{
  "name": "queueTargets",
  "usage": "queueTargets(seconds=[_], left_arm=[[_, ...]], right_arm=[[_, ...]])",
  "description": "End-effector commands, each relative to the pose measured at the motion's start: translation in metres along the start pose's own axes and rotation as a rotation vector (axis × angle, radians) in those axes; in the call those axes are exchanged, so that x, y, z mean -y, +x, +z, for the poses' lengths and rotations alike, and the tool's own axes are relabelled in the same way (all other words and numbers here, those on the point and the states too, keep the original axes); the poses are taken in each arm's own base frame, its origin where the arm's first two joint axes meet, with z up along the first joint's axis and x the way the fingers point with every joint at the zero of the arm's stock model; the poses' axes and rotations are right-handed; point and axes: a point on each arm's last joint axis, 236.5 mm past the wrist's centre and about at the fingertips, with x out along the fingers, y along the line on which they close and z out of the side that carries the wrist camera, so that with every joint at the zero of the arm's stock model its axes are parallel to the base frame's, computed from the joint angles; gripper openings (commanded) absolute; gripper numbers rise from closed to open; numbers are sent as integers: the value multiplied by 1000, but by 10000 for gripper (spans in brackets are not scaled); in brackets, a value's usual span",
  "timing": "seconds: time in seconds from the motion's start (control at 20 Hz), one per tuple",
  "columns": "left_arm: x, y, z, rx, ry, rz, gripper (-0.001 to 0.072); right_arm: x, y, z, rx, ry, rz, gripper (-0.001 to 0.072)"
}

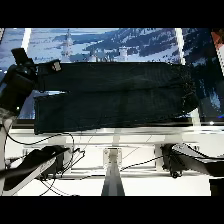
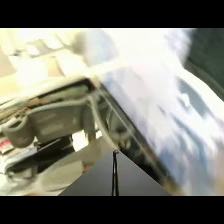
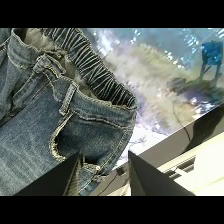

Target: Fold the clothes and pants, and hang the long-sleeved shirts on hangers.

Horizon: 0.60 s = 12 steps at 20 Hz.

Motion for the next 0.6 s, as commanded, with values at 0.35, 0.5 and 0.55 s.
queueTargets(seconds=[0.35,0.5,0.55], left_arm=[[75,39,10,-61,-1762,-395,25],[99,38,50,19,-1799,-659,25],[97,29,72,103,-1805,-767,25]], right_arm=[[6,-1,17,72,1,-24,311],[10,-2,27,113,0,-40,311],[11,-2,29,123,0,-44,311]])
